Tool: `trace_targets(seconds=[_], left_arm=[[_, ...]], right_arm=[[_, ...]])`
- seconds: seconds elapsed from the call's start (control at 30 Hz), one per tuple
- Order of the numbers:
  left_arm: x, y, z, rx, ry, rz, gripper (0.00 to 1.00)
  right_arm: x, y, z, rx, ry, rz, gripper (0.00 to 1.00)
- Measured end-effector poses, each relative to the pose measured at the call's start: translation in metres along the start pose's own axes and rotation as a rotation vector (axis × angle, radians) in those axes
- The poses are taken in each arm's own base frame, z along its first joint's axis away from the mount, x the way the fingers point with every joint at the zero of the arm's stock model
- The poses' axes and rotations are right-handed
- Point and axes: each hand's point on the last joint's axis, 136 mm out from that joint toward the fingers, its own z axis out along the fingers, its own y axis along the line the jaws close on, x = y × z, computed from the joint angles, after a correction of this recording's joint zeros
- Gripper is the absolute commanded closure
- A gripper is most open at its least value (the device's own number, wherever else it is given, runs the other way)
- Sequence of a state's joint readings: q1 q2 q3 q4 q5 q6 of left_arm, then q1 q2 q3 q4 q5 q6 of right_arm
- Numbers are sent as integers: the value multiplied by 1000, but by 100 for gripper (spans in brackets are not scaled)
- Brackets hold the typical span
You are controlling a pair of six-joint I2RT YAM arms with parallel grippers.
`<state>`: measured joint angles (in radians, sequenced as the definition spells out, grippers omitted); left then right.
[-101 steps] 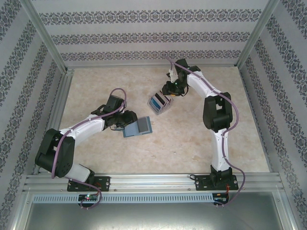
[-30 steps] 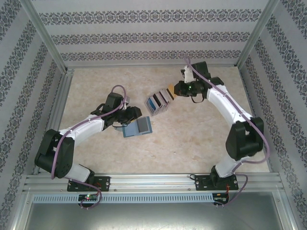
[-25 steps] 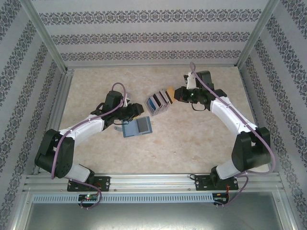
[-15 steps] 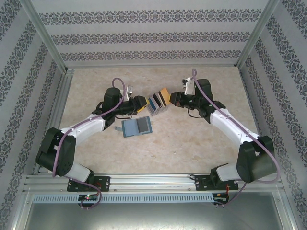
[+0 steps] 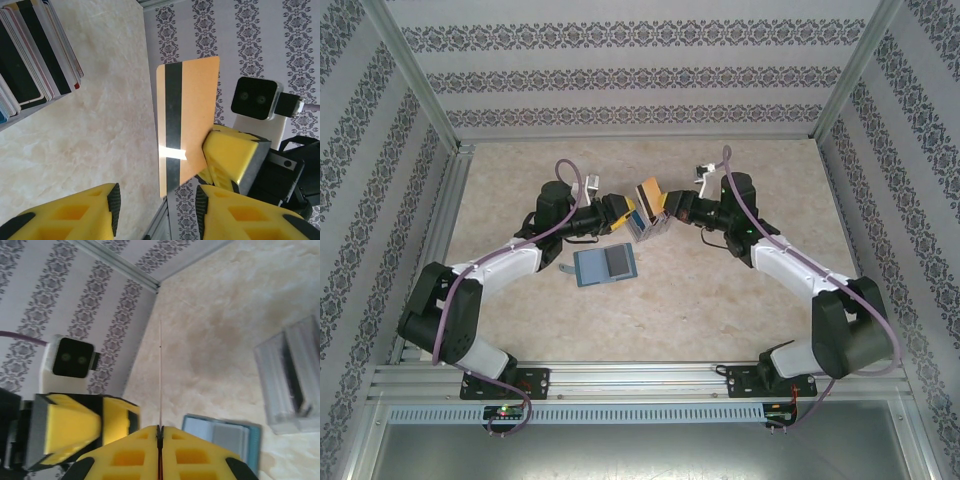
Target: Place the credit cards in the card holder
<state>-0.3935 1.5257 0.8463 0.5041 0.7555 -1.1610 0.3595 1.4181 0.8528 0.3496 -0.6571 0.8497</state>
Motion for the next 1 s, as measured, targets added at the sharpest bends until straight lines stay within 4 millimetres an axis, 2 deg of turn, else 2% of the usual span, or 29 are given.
trace_targets(seconds=[0.23,0.5,0.83,0.9,1.0], left_arm=[[-3,-1,3,19,-7,-17,57],[-3,-2,3,20,-8,-15,64],[-3,2,3,5,-8,-23,87],[-2,2,3,1,-4,-18,95],[-1,4,2,-12,1,-9,99]], right_arm=[[16,9,17,-53,52,45,90],[15,17,19,-90,49,59,90],[24,5,23,-86,65,100,88],[27,-1,24,-72,68,113,86],[32,-9,26,-56,78,127,80]])
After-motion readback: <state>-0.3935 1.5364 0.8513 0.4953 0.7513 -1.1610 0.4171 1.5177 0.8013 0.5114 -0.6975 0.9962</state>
